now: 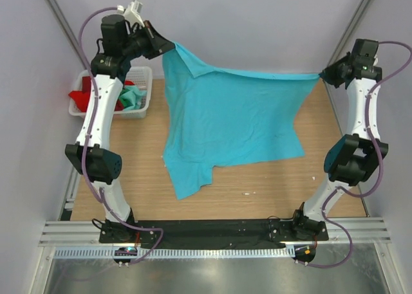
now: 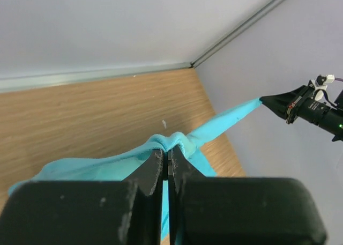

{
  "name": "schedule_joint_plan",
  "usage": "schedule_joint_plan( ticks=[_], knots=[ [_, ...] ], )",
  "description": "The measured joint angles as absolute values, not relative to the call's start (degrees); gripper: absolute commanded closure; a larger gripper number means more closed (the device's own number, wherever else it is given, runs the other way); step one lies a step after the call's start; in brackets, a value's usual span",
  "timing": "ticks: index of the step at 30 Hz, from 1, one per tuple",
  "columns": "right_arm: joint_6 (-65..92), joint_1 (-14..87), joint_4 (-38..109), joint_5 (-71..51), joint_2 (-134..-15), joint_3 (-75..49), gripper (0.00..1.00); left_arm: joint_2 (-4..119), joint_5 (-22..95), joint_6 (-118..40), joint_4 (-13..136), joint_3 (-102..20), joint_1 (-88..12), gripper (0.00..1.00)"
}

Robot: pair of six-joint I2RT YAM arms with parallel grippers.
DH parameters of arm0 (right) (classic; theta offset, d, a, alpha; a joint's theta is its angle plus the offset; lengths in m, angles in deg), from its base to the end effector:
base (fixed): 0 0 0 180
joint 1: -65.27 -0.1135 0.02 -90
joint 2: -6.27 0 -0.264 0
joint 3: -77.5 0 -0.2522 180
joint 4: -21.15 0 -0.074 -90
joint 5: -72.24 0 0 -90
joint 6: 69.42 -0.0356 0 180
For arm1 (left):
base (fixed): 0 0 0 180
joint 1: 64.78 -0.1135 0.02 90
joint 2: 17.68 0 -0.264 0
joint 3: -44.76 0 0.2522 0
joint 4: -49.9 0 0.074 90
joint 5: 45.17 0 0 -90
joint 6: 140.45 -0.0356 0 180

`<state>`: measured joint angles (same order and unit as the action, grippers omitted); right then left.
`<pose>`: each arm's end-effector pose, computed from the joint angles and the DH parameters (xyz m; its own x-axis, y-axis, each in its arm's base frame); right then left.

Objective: Fold and stack the t-shirts
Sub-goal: Flatten the tshirt out

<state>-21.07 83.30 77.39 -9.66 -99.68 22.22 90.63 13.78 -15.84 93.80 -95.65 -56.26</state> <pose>0.3991 -0.1246 0.3820 -0.2993 0.7893 -0.5361 0.5340 0.6042 0.5915 0.4115 -0.0802 0.4768 -0.5221 -0.4138 -0.7457 0.4006 0.6530 -0.6428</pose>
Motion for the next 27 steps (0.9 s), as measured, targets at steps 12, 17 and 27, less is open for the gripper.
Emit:
schedule_joint_plan(
  ticks=[12,17,27],
  knots=[
    [-23.17,80.26,81.98,-10.04,-77.34,26.44,0.99,65.06,14.42,-18.20,93.07,-92.51,-56.35,1.00],
    [-22.73,75.16,83.00,-11.48,-67.09,27.03,0.99,56.40,18.66,-23.56,96.05,-95.26,-51.96,1.00],
    [-22.03,72.13,84.27,-14.21,-50.70,29.21,0.99,48.25,29.45,-34.55,104.42,-106.06,-40.13,1.00]
  ],
)
